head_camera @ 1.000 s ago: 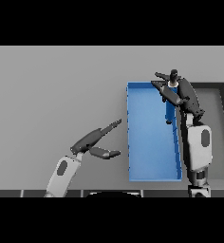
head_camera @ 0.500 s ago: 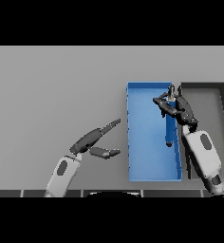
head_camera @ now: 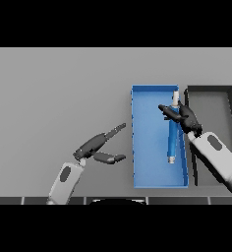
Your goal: Pick up the blue pipe and place it into the blue bin.
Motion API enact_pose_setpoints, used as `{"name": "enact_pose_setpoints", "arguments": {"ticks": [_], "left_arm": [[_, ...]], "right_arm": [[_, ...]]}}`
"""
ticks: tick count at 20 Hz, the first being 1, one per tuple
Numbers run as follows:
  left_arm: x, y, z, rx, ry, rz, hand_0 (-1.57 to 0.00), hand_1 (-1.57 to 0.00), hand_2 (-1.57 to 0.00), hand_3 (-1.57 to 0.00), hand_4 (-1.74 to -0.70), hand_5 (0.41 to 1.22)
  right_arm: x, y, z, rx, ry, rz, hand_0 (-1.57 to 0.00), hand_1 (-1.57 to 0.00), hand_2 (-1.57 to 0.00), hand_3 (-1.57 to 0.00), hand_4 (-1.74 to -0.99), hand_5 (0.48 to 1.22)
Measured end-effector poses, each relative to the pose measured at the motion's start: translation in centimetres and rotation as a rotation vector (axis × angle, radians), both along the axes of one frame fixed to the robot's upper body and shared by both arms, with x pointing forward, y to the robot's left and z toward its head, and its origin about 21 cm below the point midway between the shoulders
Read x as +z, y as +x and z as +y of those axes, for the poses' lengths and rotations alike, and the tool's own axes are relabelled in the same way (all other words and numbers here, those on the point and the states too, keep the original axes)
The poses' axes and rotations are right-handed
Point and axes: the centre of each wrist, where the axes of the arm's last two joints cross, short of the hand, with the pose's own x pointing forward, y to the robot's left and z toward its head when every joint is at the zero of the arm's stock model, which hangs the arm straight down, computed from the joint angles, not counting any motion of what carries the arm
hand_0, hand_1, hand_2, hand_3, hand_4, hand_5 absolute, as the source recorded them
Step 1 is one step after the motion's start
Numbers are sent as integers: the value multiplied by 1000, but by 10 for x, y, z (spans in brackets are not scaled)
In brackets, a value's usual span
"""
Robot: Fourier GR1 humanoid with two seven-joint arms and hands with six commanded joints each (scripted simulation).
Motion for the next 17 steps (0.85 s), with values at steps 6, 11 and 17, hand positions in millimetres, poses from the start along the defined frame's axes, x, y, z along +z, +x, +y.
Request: {"name": "enact_pose_setpoints", "arguments": {"ticks": [6,11,17], "left_arm": [[2,-1,-1,-1,-6,3,1,1,1,1,-930,496],[0,-1,1,-4,-2,3,1,1,1,1,-932,497],[0,-1,-4,2,1,5,1,1,1,1,-930,495]], "right_arm": [[0,-3,5,215,-235,39,-92,-87,-84,-24,-1175,788],[1,-4,5,261,-287,66,-30,-28,-27,-7,-1099,725],[0,-8,8,326,-315,62,-19,-17,-17,-4,-1084,714]]}}
